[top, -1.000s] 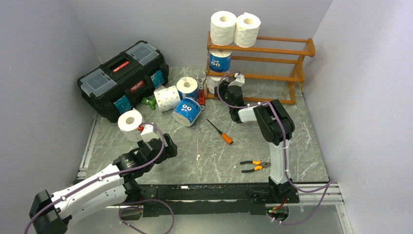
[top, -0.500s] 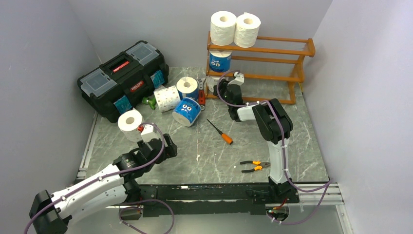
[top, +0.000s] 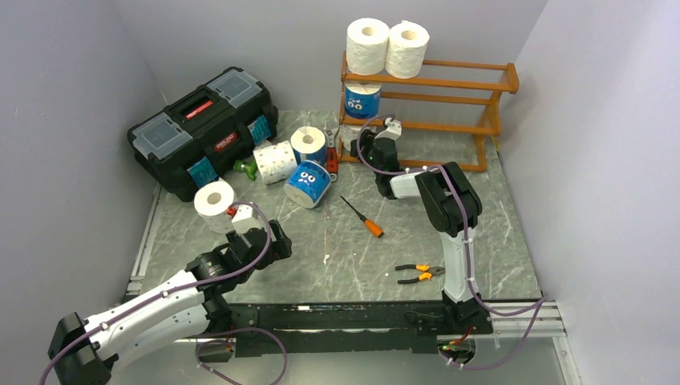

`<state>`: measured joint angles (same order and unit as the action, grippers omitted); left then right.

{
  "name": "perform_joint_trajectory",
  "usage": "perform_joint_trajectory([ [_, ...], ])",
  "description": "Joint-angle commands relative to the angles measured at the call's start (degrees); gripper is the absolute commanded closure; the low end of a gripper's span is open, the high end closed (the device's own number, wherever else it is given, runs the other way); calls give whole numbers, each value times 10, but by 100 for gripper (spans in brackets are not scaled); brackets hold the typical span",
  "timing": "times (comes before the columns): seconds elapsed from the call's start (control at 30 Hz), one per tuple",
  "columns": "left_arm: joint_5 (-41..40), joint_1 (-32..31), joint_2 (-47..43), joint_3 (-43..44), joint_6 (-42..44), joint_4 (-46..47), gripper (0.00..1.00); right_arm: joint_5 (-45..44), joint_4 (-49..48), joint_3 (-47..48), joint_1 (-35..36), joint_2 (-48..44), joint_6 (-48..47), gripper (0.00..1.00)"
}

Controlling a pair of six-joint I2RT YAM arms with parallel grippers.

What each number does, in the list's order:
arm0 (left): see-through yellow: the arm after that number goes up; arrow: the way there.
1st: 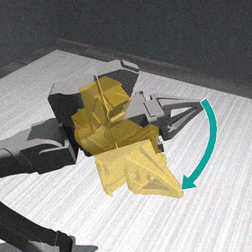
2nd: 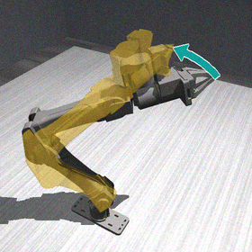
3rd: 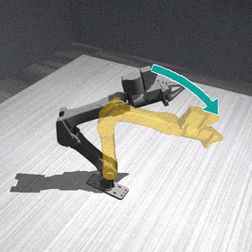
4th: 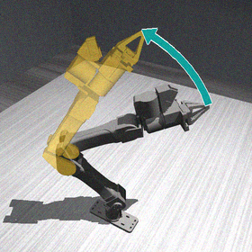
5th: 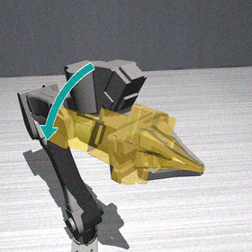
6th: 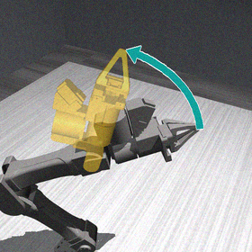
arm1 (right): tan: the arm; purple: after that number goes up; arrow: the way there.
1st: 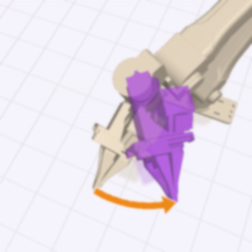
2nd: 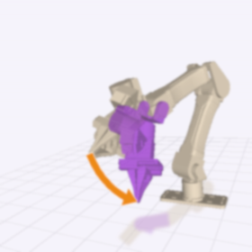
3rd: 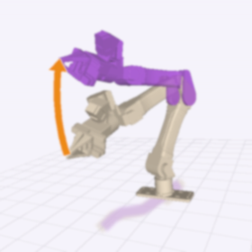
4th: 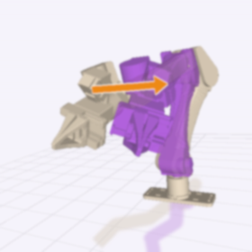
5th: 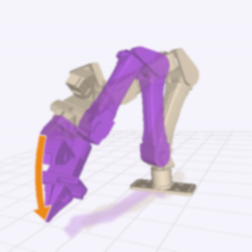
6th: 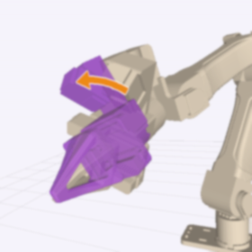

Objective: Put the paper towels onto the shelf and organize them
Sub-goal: Place the paper towel on the shelf.

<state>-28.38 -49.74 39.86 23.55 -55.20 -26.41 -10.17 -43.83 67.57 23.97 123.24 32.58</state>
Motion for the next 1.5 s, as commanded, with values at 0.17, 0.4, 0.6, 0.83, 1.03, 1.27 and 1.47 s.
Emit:
perform_joint_trajectory([
  [0.17, -9, 0, -6, 13, -2, 6, 1, 5, -18, -11, -3, -26, -1, 37],
  [0.4, -10, 0, -15, 12, -4, 2, 1, 17, -24, -56, -2, -78, 10, 33],
  [0.6, -4, 0, -26, 7, -8, 0, 1, 47, -14, -120, -2, -178, 21, 30],
  [0.83, 1, 0, -42, 8, -12, -15, 1, 35, 167, -150, -2, -302, 83, 27],
  [1.03, -8, 0, -73, 7, 0, -18, 1, 41, 389, -137, -3, -346, 157, 21],
  [1.27, -35, 1, -44, 36, 22, -18, 1, 96, 310, -304, -2, -489, 151, 20],
  [1.47, -87, 3, -42, 58, 43, 11, 1, 184, 283, -405, -2, -578, 132, 19],
])
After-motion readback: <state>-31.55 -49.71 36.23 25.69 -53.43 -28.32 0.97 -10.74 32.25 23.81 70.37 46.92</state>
